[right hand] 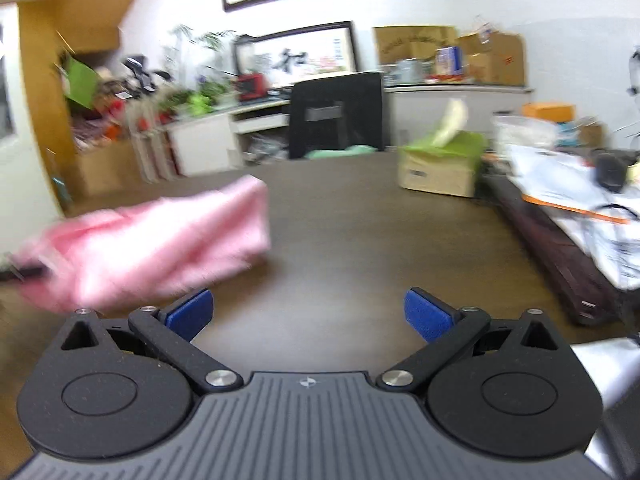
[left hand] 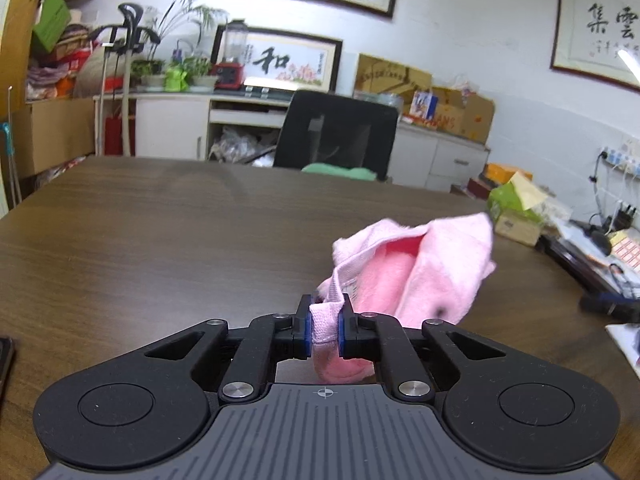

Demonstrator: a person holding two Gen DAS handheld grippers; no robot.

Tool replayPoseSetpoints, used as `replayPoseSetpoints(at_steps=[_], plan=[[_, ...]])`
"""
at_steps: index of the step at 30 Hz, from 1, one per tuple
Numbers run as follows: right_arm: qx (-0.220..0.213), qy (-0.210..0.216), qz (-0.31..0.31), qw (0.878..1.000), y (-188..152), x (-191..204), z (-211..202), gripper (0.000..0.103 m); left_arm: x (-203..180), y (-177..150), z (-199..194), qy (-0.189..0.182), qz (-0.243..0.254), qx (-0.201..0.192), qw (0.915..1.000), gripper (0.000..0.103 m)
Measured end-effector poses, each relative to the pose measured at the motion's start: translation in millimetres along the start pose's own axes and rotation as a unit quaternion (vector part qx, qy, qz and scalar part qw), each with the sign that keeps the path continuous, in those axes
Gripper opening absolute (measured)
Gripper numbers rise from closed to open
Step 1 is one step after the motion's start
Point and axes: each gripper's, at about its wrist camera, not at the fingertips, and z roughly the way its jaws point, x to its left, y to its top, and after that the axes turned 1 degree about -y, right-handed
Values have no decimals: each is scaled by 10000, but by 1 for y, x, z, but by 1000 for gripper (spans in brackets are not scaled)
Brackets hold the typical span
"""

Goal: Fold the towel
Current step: 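Lift the towel with the left tool while the right tool approaches its hanging edge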

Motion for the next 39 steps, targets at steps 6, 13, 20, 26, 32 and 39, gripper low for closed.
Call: replayPoseSetpoints(at_steps=[6,13,20,26,32,39], plan=[[225,51,92,9997,62,34,50,103,10,-2,12,216,-32,367,9991,11],[542,-459,-743,9947,114,76,101,103,10,-5,22,292,71,777,9965,11],[1749,-787,-868,9776,113,88,162,99,19,-4,21,241,-139,835,9961,11],[1480,-173,-1035,9834,86,87,112,17,26,-2,17,301,-300,862,9954,11],[1425,1127,-1680,9689,38,64,22,26,30,-1,16,266,-532,925,9939,11],[1605,1110,-1830,9635,-5,30,-42,57,25,-2,14,203,-471,910,9945,11]])
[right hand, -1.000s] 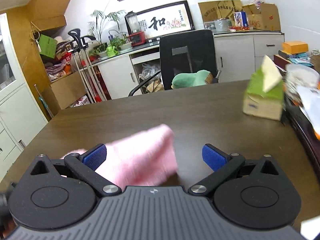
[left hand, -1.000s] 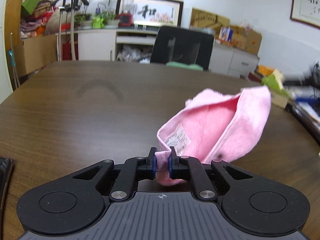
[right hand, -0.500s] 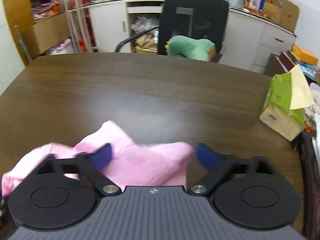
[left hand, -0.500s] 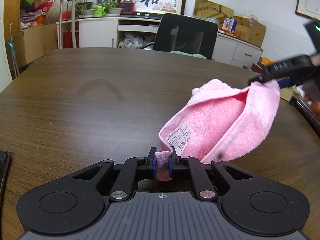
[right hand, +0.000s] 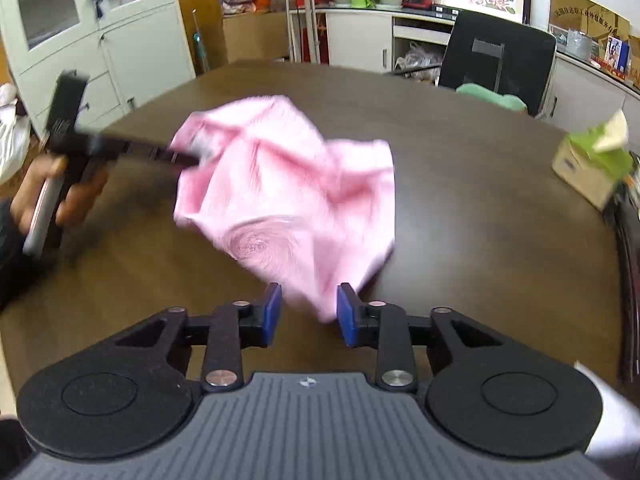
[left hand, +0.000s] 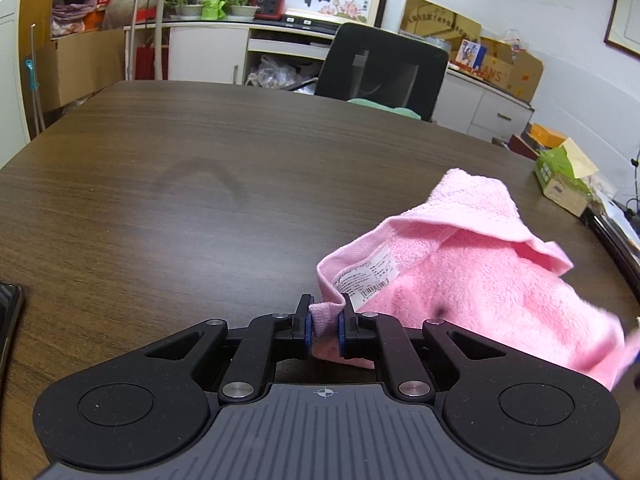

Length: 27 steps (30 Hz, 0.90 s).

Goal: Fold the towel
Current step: 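Lift the towel with the left tool while the right tool approaches its hanging edge, then close the right tool on the towel edge while the left tool holds its corner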

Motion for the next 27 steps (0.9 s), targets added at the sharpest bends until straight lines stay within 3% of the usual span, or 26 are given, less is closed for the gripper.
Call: replayPoseSetpoints(at_steps=[2,4,8,10,12,16,17,21,24,27], plan=[[-267,-70,158,9995,-2,0,-6,65,-2,0,1,-3,10,-1,10000,11],[-504,-131,344,9981,1,1,-6,65,-2,0,1,7,12,-10,10000,11],[-470,299,1522,9868,1,-23,8,63,1,1,4,9,-60,2,10000,12],[-407,214,1867,9813,-12,-29,15,63,2,2,5,-10,-97,24,9999,12],[-385,25,2009,9789,-19,-27,21,64,2,2,4,-20,-101,33,9999,12],[-484,97,2187,9745,-31,-17,39,63,1,2,4,-32,-74,38,10000,12],[-571,86,2183,9742,-32,-14,41,58,1,2,4,-42,-87,39,9999,12],[-528,153,2224,9734,-34,-5,44,6,5,3,3,-206,-210,24,9996,11],[-710,82,2375,9688,-37,-3,34,3,9,5,-3,-556,-404,-86,9976,11],[-1173,324,2625,9572,-44,-8,10,3,16,8,-16,-1141,-741,-293,9903,11]])
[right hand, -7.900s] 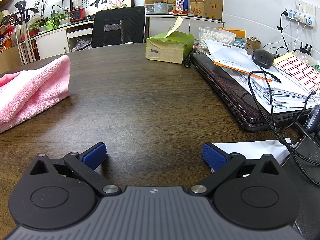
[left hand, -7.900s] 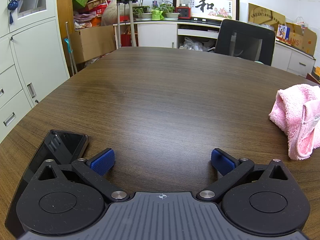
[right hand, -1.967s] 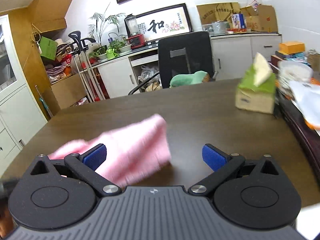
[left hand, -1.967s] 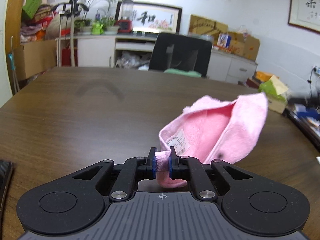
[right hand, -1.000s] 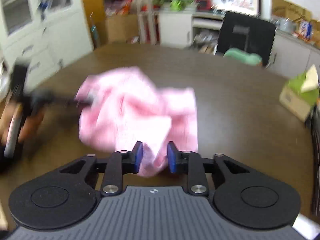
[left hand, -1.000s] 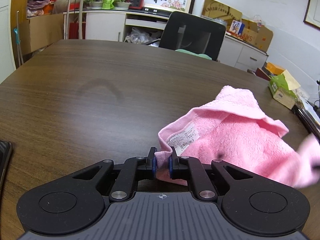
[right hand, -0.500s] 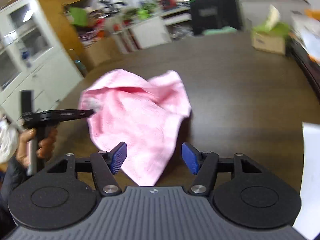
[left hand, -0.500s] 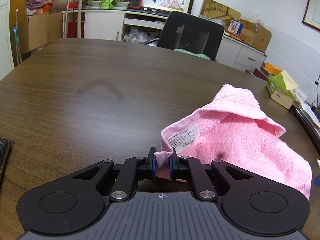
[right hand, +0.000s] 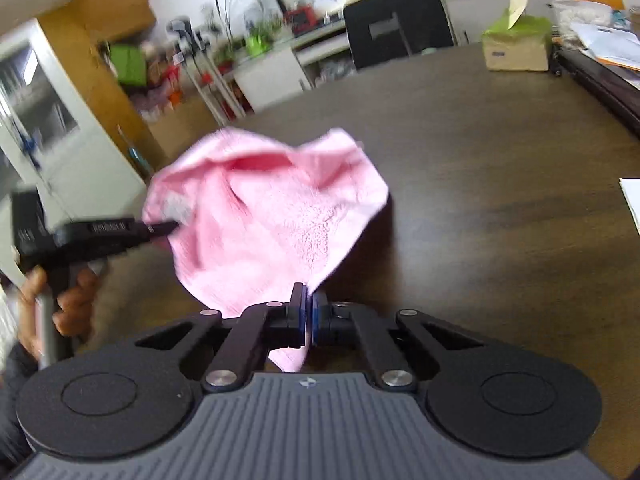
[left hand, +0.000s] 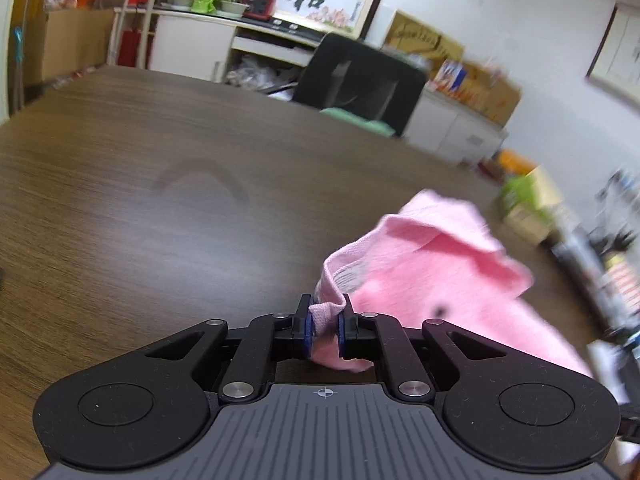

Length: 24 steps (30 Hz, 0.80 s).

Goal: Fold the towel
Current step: 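Close the right tool on the towel edge while the left tool holds its corner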

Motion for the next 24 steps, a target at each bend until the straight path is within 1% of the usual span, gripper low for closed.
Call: replayPoseSetpoints(at_steps=[2,4,6,8,11,13,16,17,18,20,22,24], plan=[[-322,298,210,9988,3,-1,-23,3,3,2,-13,-297,-209,-169,9992,11],[-576,475,301,9968,6,0,-46,3,8,2,-28,-609,-495,-285,9965,11],[-924,684,338,9928,8,7,-82,3,12,-1,-55,-990,-826,-419,9908,11],[-1147,789,305,9898,8,13,-104,3,8,-5,-81,-1185,-908,-611,9869,10],[-1467,932,243,9845,8,22,-134,3,-6,-5,-116,-1221,-858,-811,9855,10],[-1687,1043,278,9797,20,25,-152,3,-14,-1,-125,-1193,-840,-837,9858,10],[-1645,969,339,9810,41,28,-147,3,-32,17,-123,-994,-709,-825,9891,10],[-1579,909,391,9825,53,26,-138,3,-36,22,-116,-872,-659,-745,9912,10],[-1478,901,429,9840,61,24,-131,3,-40,26,-108,-764,-594,-568,9937,10],[-1419,868,446,9851,64,20,-126,3,-43,21,-95,-741,-405,-225,9962,10],[-1381,827,457,9859,66,16,-121,3,-46,1,-85,-703,-104,205,9973,11],[-1419,744,408,9862,58,18,-124,3,-47,-28,-80,-668,194,583,9959,11]])
